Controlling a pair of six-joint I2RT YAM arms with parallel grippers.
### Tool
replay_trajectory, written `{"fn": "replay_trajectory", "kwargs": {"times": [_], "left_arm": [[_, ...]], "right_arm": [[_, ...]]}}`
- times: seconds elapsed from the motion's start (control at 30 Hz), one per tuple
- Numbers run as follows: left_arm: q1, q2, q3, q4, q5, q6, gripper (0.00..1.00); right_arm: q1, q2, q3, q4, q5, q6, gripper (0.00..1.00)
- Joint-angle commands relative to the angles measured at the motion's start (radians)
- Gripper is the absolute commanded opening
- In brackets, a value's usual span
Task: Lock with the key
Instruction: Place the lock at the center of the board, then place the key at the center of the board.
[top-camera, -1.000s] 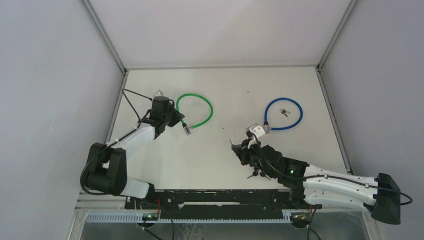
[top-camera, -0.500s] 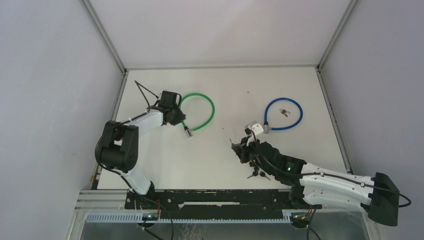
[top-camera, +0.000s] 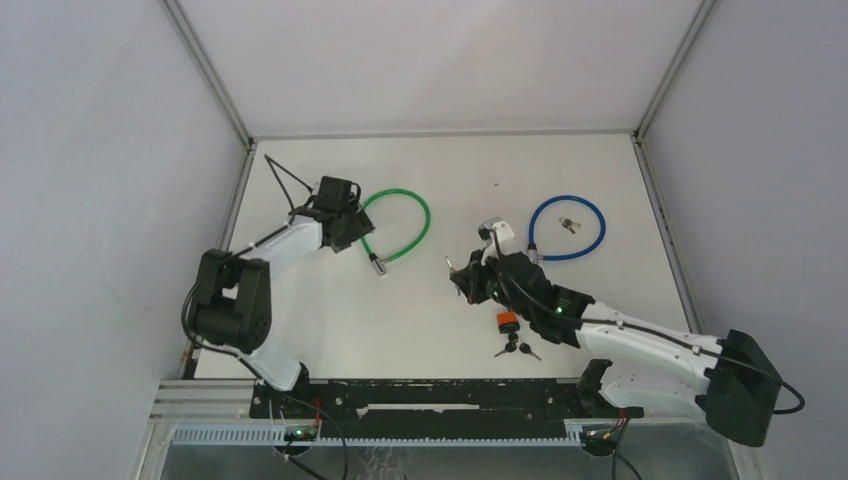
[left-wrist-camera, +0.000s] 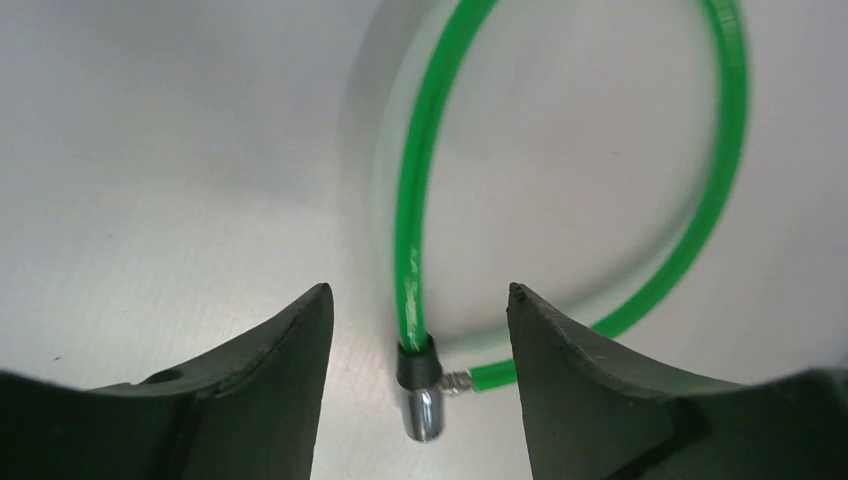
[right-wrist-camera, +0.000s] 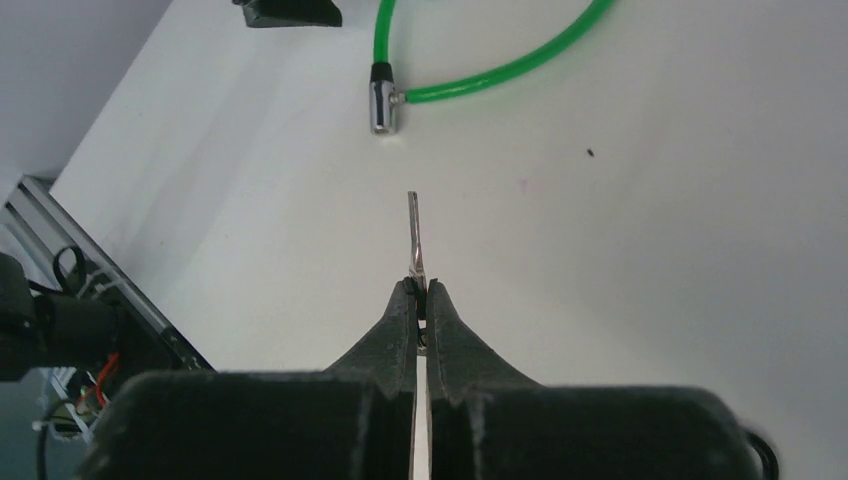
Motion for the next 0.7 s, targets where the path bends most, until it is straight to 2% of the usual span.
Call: {"fn": "replay_trajectory", "kwargs": {"times": [0.0,0.2,0.3,0.4,0.57,0.6,0.67], "left_arm": [[-0.01,-0.204,0.035,-0.032,-0.058,0.039,0.68],[-0.017,-0.467,-0.001,-0.119,-0.074,0.049,0.7],[-0.016,-0.623,-0.071,-0.159,-0.069,0.06,0.81],[-0.018,-0.747,-0.158,-0.187,-0.028,0.066,0.85],[-0.017,-0.903,-0.274,-0.26,0.003,0.049,0.9],[-0.017,-0.923,-0.286,-0.272,0.007,0.049,0.9],[-0.017,-0.958,-0.3,-0.292,0.01,0.048,0.9]], "right_arm": [[-0.082,0.152,0.148,0.096,-0.177,0.07,0.0],[-0.164,0.454,0.378,0.158,-0.32,0.144,0.0],[-0.202,0.617,0.504,0.179,-0.39,0.19,0.0],[-0.222,0.783,0.629,0.184,-0.408,0.209,0.0],[-0.237,1.035,0.892,0.079,-0.44,0.211,0.0],[-0.236,1.067,0.926,0.068,-0.438,0.205,0.01],[-0.236,1.111,0.989,0.04,-0.41,0.186,0.2]]}}
